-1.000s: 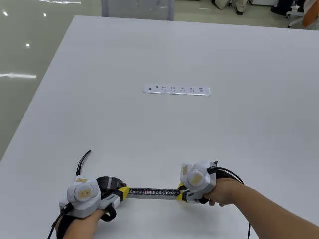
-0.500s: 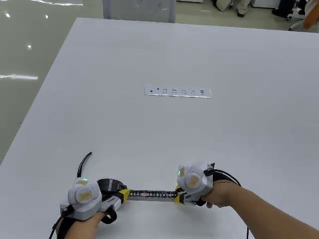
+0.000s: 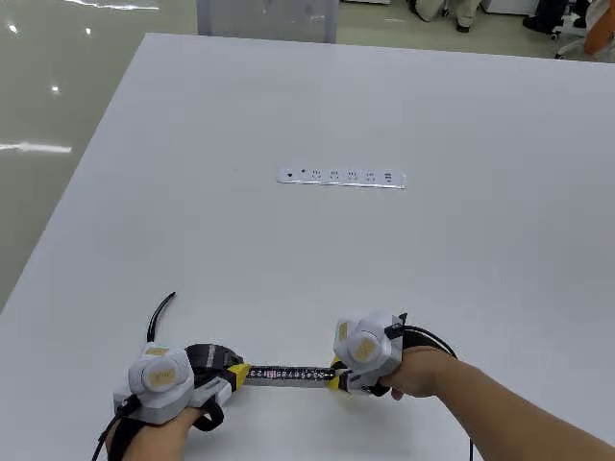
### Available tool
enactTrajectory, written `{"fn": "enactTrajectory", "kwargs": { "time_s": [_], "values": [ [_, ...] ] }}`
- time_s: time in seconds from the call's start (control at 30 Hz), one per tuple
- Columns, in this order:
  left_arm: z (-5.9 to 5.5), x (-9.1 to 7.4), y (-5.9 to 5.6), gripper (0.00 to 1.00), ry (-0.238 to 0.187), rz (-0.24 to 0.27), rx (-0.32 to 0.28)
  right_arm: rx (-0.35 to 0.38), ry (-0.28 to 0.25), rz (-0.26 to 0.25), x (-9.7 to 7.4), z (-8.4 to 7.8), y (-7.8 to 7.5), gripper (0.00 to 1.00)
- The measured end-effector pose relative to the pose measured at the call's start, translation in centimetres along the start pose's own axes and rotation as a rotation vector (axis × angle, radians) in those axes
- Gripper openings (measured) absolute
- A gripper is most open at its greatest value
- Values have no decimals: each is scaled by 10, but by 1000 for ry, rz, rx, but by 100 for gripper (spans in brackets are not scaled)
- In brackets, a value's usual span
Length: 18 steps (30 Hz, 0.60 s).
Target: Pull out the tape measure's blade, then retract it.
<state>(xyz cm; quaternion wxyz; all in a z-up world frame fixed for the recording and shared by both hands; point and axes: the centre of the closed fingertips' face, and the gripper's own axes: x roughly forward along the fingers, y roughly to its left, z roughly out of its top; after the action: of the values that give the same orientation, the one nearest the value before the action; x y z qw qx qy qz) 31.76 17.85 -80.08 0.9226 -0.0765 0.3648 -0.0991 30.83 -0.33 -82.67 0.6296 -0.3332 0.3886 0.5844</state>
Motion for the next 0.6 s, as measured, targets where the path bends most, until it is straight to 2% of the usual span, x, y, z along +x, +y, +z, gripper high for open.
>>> {"fn": "enactTrajectory", "kwargs": {
  "time_s": [0.6],
  "values": [
    [0, 1, 1, 62, 3, -2, -1, -4, -11, 4, 4, 7, 1, 14]
  ]
}}
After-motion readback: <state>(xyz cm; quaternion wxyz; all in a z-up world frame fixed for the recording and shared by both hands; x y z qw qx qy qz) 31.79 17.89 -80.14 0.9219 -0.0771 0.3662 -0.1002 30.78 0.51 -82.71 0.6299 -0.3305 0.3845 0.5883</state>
